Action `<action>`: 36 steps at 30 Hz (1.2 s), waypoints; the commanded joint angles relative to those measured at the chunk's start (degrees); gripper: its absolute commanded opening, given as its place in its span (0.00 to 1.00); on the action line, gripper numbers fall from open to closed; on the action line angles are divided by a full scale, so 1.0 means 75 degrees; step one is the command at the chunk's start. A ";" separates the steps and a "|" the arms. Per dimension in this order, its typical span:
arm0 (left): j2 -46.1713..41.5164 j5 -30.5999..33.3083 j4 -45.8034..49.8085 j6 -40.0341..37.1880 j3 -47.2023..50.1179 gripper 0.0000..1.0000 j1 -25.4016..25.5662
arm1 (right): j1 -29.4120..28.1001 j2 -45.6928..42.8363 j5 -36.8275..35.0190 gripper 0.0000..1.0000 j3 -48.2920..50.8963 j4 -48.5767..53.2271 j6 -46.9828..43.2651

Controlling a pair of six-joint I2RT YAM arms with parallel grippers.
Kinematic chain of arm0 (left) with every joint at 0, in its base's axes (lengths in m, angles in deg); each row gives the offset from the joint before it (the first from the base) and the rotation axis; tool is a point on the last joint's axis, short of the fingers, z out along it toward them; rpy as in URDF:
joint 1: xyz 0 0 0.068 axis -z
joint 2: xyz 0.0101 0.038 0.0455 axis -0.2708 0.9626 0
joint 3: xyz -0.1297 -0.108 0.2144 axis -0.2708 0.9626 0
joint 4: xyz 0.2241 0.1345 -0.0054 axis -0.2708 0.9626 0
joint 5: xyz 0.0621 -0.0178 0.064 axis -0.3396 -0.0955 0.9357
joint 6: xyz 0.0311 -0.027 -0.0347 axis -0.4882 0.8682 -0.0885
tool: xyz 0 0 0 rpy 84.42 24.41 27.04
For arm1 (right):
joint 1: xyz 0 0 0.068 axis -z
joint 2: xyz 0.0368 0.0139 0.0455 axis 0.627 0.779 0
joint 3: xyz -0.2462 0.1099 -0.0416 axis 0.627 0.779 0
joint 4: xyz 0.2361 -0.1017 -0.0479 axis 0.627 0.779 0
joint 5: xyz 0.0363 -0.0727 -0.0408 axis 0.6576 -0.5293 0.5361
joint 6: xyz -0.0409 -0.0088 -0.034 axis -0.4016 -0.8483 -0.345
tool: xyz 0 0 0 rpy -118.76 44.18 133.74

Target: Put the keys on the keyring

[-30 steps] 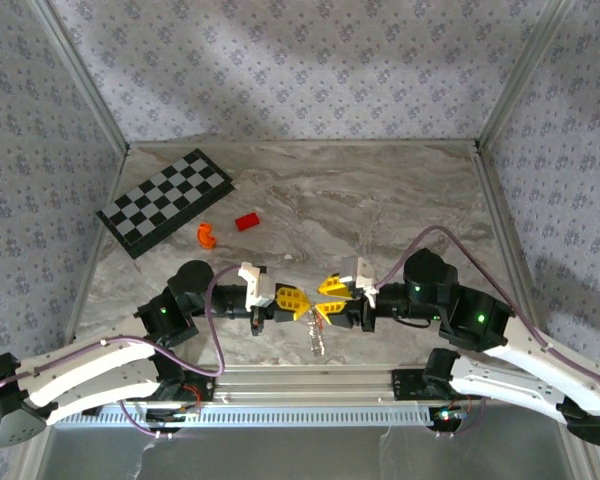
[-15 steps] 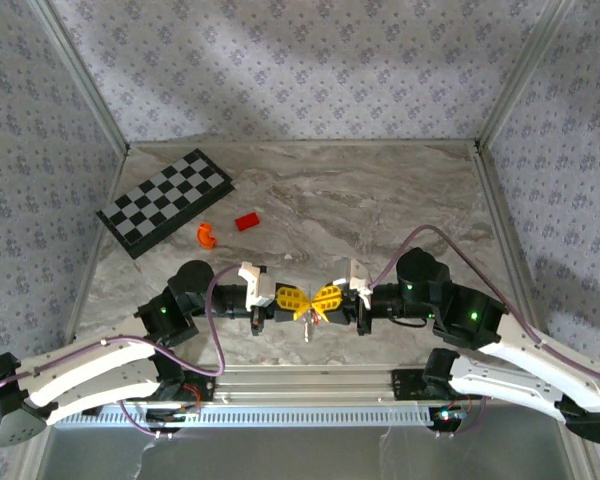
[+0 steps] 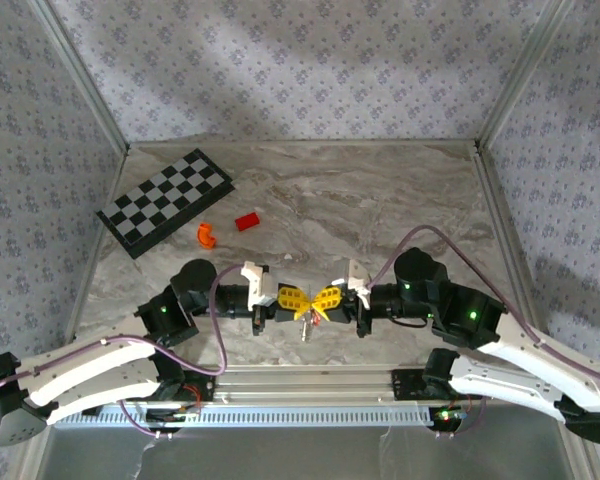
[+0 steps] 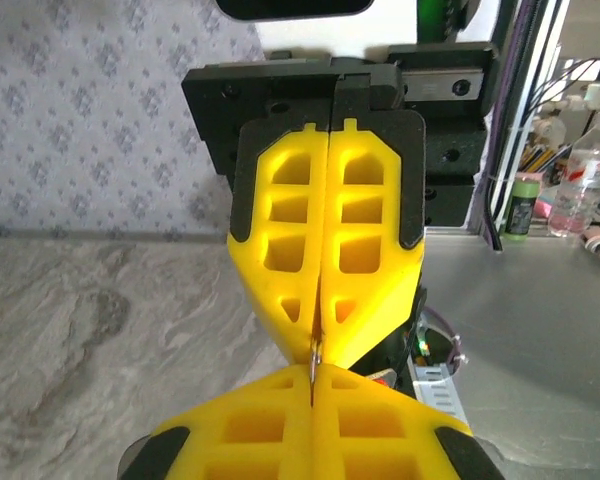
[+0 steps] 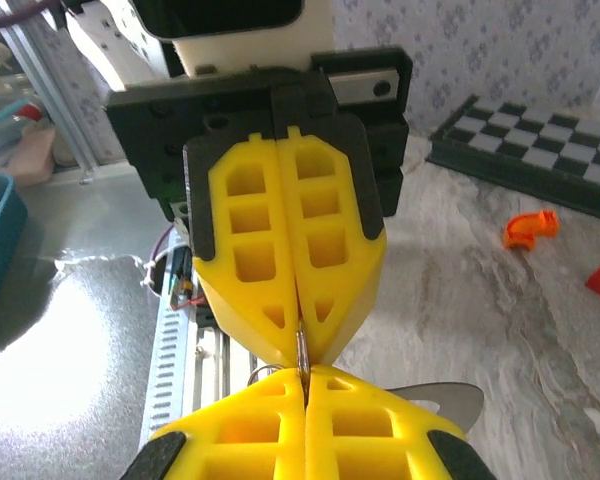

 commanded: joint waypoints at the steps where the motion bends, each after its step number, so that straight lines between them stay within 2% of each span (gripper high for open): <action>1: 0.0068 0.0399 0.1168 -0.0520 -0.0785 0.06 0.0021 | -0.0033 0.0234 -0.0179 0.00 -0.0501 0.0675 -0.0205; 5: 0.0234 0.0522 0.2120 -0.0827 -0.1209 0.11 0.0026 | -0.0102 0.0455 -0.0300 0.00 -0.0802 0.1066 -0.0364; 7: 0.0280 0.0520 0.2275 -0.0866 -0.1269 0.05 0.0024 | -0.0128 0.0617 -0.0401 0.00 -0.0976 0.1264 -0.0439; 10: 0.0265 0.0480 0.2219 -0.0844 -0.1231 0.00 0.0023 | -0.0163 0.0891 -0.0407 0.00 -0.1249 0.1541 -0.0580; 12: 0.0242 0.0435 0.2160 -0.0832 -0.1199 0.00 0.0028 | -0.0200 0.0976 -0.0414 0.00 -0.1357 0.1804 -0.0640; 16: 0.0009 0.0353 0.1441 -0.0620 -0.0946 0.00 0.0022 | -0.0217 0.0829 -0.0470 0.00 -0.1279 0.1501 -0.0467; 17: -0.0077 0.0315 0.1175 -0.0535 -0.0836 0.00 0.0031 | -0.0214 0.0800 -0.0495 0.04 -0.1213 0.1282 -0.0374; 18: -0.0154 0.0257 0.0751 -0.0422 -0.0713 0.00 0.0030 | -0.0211 0.0762 -0.0507 0.15 -0.1124 0.1143 -0.0315; 20: -0.0232 0.0085 -0.0088 -0.0119 -0.0418 0.00 0.0024 | -0.0214 0.0664 -0.0508 0.24 -0.0939 0.0861 -0.0292; 24: -0.0083 -0.0251 -0.1197 0.0308 -0.0124 0.00 0.0030 | -0.0222 0.0485 -0.0496 0.29 -0.0651 0.0461 -0.0113; 29: 0.0083 -0.0580 -0.1744 0.0662 -0.0017 0.00 0.0024 | -0.0214 0.0193 -0.0638 0.20 -0.0426 0.0310 -0.0125; 34: 0.0214 -0.0833 -0.2085 0.0849 0.0046 0.00 0.0020 | -0.0214 -0.0139 -0.0669 0.00 -0.0185 0.0053 -0.0160; 36: 0.0278 -0.0797 -0.1745 0.0744 -0.0087 0.00 0.0029 | -0.0214 -0.0150 -0.0672 0.00 -0.0241 0.0153 -0.0160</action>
